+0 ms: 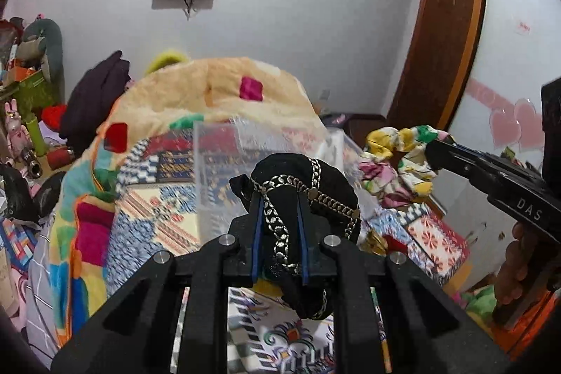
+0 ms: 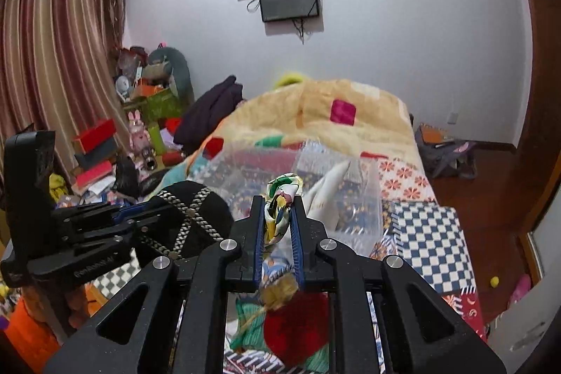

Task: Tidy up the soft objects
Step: 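Lift both items into the clear box and open both tools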

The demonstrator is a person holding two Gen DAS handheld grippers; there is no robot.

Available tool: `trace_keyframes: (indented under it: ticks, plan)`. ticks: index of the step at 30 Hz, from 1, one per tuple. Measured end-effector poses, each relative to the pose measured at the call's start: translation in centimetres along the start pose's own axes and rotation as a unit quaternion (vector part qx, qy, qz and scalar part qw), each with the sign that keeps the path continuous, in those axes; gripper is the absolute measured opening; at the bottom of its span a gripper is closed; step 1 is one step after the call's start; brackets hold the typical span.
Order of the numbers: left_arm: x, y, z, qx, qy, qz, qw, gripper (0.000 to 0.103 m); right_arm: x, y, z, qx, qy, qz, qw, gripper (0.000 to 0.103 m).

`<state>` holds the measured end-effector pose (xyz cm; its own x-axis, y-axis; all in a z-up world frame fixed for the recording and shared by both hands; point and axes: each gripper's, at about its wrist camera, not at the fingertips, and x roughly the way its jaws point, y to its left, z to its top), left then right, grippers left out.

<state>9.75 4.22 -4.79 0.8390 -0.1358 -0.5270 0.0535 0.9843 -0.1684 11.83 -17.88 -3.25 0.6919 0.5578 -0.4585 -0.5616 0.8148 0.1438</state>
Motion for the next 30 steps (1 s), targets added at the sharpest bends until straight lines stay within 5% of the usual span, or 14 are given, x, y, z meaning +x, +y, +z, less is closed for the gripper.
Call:
trace_keyframes:
  ticks: [14, 21, 26, 30]
  plan:
    - [1.5, 2.7, 4.7, -0.038, -0.038, 0.028, 0.9981, 0.016, 2.8, -0.1, 2.8, -0.008, -0.014, -0.031, 0.999, 0.013]
    - [4.8, 2.4, 5.9, 0.008, -0.051, 0.122, 0.9912, 0.016, 6.6, -0.3, 2.8, -0.021, 0.021, -0.045, 0.999, 0.013]
    - [8.5, 1.4, 5.1, 0.052, -0.028, 0.162, 0.985, 0.016, 9.2, -0.4, 2.2, -0.024, 0.056, -0.037, 0.997, 0.013]
    - [11.1, 0.2, 3.9, 0.079, 0.021, 0.134, 0.9875, 0.018, 11.1, -0.6, 1.6, -0.028, 0.092, -0.028, 0.995, 0.013]
